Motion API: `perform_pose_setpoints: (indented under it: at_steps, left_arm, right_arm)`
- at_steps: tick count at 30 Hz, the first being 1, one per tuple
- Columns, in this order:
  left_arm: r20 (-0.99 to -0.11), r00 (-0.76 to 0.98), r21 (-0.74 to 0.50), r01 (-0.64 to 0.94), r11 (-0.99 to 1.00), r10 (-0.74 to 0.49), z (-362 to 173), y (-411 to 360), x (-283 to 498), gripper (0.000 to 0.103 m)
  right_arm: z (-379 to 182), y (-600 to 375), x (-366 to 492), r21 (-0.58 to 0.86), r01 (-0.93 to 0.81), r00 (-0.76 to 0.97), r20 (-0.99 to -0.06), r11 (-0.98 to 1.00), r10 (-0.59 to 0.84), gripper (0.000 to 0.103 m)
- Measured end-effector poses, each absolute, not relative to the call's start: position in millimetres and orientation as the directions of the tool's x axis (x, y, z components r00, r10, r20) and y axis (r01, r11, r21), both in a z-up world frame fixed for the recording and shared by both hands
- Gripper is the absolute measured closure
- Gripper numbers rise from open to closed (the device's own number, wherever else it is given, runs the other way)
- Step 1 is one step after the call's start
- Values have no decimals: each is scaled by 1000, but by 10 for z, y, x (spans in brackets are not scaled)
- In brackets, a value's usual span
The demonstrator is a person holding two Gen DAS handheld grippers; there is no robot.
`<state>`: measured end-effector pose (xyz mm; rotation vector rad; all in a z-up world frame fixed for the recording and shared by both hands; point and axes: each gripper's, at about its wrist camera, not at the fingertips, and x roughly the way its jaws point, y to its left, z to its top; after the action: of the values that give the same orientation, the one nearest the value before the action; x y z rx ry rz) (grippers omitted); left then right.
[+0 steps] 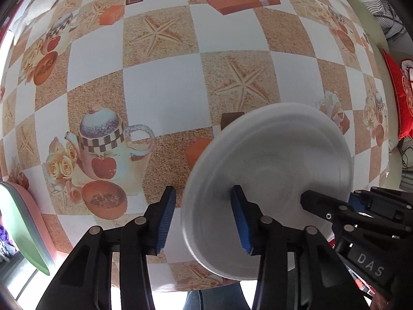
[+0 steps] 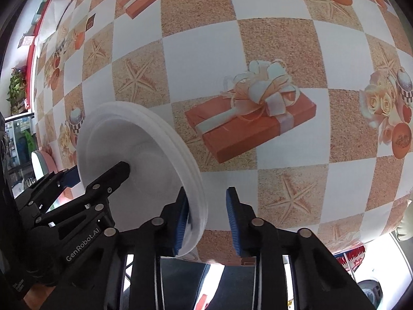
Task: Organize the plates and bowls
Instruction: 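Close both grippers on the rim of the white plate stack, then carry the white plate stack with both grippers onto the mint-green plate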
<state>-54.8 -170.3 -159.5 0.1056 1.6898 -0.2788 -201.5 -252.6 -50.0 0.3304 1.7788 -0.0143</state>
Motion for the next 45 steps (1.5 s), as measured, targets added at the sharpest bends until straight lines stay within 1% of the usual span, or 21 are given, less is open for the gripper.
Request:
perform_pose_setpoints:
  at_steps: [1,2,4,7,16,21,27,38,43,45]
  left_arm:
    - [-986,-137,-121,239,964,-90,-1596,-1716,-550,59]
    - [-987,-135,-122,250,960,-90,-1599,-1726,-561,60]
    - [-989,-124,-112,268,957,-81,-1600,-1719,-625,60]
    - [-989,-126,-111,256,960,-81,-1621,-1587,-667,60]
    - [-991,-128,-71,167,983,-50,-1704,-790,-810,60]
    - [-991,-128,-57,131,990,-40,-1742,-377,-763,60]
    - [-993,-111,-45,125,991,-32,-1772,-83,-601,59]
    - [-996,-76,-45,108,993,-36,-1788,53,-648,59]
    - [-997,-71,-47,98,994,-40,-1774,75,-850,59]
    - [-996,-74,-52,94,994,-45,-1650,-13,-985,59]
  right_arm:
    - [-513,-2479,-2008,170,222,-199,-956,960,215,86]
    - [-526,-2437,-2006,168,213,-203,-956,963,211,87]
    - [-523,-2352,-2001,133,183,-198,-965,974,169,86]
    - [-546,-2189,-1993,111,155,-211,-967,982,143,86]
    - [-656,-1404,-1968,138,58,-263,-953,989,149,86]
    - [-732,-932,-1906,156,4,-278,-949,988,151,86]
    - [-774,-643,-1783,169,3,-271,-949,986,163,86]
    - [-779,-678,-1640,166,-2,-242,-957,986,161,85]
    - [-725,-582,-1675,160,-12,-246,-957,987,152,85]
    - [-694,-604,-1708,155,-11,-253,-956,988,147,85]
